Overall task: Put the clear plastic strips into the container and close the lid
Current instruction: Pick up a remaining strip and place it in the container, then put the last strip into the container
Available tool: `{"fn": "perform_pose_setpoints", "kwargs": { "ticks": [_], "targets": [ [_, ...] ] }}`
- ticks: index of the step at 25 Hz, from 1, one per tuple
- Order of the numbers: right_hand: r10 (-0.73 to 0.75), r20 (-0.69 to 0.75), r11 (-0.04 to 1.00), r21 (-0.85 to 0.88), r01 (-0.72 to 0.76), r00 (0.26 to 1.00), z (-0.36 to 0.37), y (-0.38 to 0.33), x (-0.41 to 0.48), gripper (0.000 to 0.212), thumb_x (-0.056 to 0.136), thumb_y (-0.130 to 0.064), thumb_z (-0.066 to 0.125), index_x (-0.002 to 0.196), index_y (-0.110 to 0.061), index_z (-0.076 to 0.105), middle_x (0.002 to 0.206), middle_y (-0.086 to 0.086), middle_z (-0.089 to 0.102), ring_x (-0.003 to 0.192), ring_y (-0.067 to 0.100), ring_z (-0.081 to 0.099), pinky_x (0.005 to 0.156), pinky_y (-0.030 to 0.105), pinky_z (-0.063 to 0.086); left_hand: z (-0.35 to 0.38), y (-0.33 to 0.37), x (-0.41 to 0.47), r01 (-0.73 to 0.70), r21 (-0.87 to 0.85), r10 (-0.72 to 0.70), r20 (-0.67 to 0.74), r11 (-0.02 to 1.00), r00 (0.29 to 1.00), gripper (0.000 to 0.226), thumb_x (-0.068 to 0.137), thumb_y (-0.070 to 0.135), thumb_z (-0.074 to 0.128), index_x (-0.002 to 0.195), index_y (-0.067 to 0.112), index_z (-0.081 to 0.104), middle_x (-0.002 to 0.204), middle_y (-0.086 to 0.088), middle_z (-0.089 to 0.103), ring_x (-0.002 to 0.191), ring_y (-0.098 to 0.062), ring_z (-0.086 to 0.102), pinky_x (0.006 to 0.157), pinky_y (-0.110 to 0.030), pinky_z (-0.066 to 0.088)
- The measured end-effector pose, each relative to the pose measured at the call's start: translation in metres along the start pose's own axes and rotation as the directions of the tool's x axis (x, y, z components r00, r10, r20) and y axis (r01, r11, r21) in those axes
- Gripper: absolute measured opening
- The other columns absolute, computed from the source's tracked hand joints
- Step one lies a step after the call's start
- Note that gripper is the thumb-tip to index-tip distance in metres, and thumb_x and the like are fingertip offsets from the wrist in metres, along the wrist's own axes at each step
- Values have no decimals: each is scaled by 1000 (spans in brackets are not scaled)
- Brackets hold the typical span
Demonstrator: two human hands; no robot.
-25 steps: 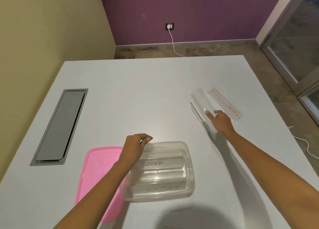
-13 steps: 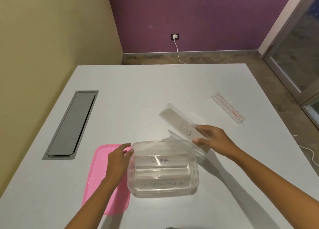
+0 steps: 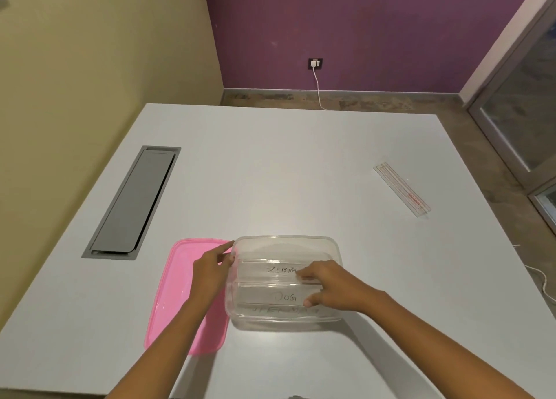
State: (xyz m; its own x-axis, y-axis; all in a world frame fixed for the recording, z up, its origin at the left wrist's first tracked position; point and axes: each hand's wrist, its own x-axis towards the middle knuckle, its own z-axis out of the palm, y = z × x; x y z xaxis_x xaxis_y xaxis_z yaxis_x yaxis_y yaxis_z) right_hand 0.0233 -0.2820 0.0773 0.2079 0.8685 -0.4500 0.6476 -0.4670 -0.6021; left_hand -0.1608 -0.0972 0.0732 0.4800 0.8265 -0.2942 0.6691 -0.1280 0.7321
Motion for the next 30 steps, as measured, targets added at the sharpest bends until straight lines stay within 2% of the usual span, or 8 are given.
{"fn": "perform_pose_setpoints", "kwargs": {
  "ticks": [6,9,14,17,19,21,25,30],
  "targets": [
    [6,33,996,-87,-3,999,23,2,15,68,71,-23,79,131,-13,48,126,11,55,121,26,46,101,37,40,3,2,-3,-1,-7,1,-17,1000,1000,35,94,22,53,129,22,57,112,-11,70,89,-16,59,89,-27,43],
    [7,42,995,-96,-3,999,28,6,14,69,73,-21,78,134,-14,45,132,10,51,125,25,42,104,33,36,3,2,-3,1,11,-1,-22,1000,1000,36,94,21,52,131,21,55,113,-12,70,96,-21,62,94,-29,43],
    [13,4,996,-94,-12,1000,37,6,12,66,78,-16,73,136,-15,43,140,7,45,132,22,35,107,29,30,7,1,-4,-6,6,6,-35,1000,999,36,95,19,51,131,20,55,112,-13,70,88,-18,60,89,-27,43],
    [-1,-21,998,-57,0,1000,39,4,8,61,80,-27,71,134,-18,45,138,4,47,131,19,37,108,31,32,10,0,0,9,8,-9,-10,1000,1000,35,96,19,48,131,17,53,116,-14,68,96,-25,63,83,-27,43],
    [-31,-95,997,-75,24,995,36,4,4,52,83,-38,66,129,-20,49,134,1,53,128,17,42,105,32,36,12,1,3,20,40,-21,34,999,999,34,97,16,44,130,14,52,122,-14,64,100,-28,62,80,-28,43],
    [-79,-243,995,-75,62,967,28,3,-2,40,87,-39,60,122,-22,55,124,-1,60,118,16,50,98,30,42,16,5,4,-12,114,8,29,993,1000,35,96,11,43,130,12,50,129,-12,60,112,-29,57,87,-33,44],
    [-67,-552,997,3,82,831,-6,10,-9,16,88,-26,60,101,-19,67,99,-4,68,93,11,60,85,27,48,32,21,6,-288,418,314,7,862,949,42,94,14,49,136,11,45,145,-9,44,141,-28,30,113,-39,27],
    [40,-720,999,13,-45,692,-52,56,4,11,87,-10,59,92,-13,69,89,5,71,83,18,63,77,33,52,62,53,14,-519,424,512,141,742,848,36,91,10,53,127,11,55,134,-9,56,135,-29,40,111,-42,32]
  ]
}}
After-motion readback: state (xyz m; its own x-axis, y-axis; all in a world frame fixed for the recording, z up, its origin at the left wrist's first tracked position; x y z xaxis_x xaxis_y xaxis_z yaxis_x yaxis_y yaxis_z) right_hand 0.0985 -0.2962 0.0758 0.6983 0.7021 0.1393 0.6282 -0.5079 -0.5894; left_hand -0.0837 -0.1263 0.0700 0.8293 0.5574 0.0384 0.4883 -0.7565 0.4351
